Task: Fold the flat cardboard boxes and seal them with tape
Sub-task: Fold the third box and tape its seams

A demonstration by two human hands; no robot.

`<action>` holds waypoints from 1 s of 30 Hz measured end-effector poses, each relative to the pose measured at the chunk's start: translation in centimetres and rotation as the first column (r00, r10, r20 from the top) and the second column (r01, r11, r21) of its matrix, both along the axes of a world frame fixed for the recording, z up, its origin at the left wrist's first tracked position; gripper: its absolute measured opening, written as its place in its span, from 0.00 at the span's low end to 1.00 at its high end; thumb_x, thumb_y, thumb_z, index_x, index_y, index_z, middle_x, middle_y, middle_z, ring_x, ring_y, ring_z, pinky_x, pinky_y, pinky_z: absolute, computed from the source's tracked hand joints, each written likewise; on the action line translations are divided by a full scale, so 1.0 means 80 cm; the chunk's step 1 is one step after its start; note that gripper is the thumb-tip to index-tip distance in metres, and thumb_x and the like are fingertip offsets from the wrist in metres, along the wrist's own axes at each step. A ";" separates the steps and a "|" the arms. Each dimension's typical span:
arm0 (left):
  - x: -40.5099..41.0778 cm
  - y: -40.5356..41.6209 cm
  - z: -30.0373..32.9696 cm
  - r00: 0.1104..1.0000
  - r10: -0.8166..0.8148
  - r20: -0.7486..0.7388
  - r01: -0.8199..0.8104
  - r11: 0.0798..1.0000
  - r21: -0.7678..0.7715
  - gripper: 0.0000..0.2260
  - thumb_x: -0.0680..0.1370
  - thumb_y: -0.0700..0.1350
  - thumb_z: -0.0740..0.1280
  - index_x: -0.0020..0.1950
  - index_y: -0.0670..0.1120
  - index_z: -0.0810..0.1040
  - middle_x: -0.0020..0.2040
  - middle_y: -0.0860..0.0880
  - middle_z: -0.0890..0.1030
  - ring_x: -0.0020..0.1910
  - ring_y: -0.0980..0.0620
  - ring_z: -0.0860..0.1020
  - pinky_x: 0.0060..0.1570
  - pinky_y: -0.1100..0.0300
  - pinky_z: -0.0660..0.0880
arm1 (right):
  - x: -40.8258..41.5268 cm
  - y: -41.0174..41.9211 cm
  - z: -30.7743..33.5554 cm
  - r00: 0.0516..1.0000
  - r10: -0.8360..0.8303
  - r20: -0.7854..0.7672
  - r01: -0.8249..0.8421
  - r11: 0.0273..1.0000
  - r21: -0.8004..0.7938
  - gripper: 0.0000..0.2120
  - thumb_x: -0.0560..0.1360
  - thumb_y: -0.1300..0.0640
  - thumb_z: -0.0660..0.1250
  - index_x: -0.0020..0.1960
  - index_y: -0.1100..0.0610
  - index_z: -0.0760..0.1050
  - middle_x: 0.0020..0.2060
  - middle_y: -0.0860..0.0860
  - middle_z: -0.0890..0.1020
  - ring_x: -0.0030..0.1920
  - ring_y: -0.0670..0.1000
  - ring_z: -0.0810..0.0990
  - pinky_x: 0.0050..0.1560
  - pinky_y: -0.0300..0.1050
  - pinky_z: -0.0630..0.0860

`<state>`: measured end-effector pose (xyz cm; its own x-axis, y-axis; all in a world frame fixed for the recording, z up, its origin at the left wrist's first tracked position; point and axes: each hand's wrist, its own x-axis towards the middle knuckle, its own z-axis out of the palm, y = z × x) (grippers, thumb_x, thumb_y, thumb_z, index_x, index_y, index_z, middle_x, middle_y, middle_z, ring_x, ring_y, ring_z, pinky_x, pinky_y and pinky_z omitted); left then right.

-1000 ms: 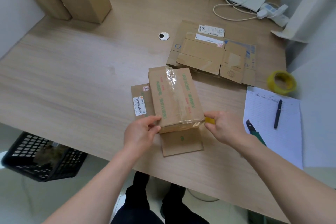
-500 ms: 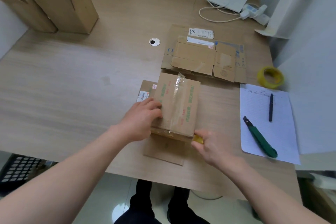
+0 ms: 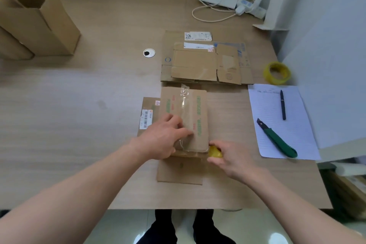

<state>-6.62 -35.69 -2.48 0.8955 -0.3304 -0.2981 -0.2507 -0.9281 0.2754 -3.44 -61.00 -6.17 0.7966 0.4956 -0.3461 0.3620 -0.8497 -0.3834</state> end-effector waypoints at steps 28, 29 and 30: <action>0.014 -0.002 -0.008 0.997 0.032 0.069 -0.028 0.998 -0.062 0.16 0.77 0.47 0.65 0.63 0.61 0.77 0.61 0.53 0.68 0.64 0.49 0.63 0.53 0.58 0.67 | -0.007 0.030 0.010 0.996 0.058 0.068 -0.060 0.998 0.027 0.33 0.68 0.47 0.70 0.71 0.39 0.65 0.53 0.50 0.84 0.52 0.58 0.81 0.48 0.47 0.77; 0.011 -0.005 -0.012 0.993 0.058 0.100 -0.051 0.996 -0.079 0.13 0.77 0.49 0.65 0.61 0.60 0.78 0.61 0.53 0.69 0.63 0.48 0.64 0.58 0.54 0.67 | -0.007 0.030 0.009 0.996 0.057 0.076 -0.060 0.997 0.039 0.32 0.68 0.47 0.71 0.70 0.39 0.66 0.52 0.50 0.84 0.51 0.58 0.81 0.47 0.47 0.77; 0.008 -0.008 -0.015 0.988 0.079 0.133 -0.067 0.993 -0.094 0.11 0.77 0.51 0.65 0.59 0.59 0.79 0.60 0.52 0.70 0.63 0.48 0.64 0.61 0.52 0.66 | -0.006 0.029 0.008 0.995 0.054 0.081 -0.058 0.997 0.052 0.32 0.67 0.46 0.71 0.70 0.39 0.66 0.51 0.50 0.84 0.51 0.58 0.81 0.46 0.47 0.77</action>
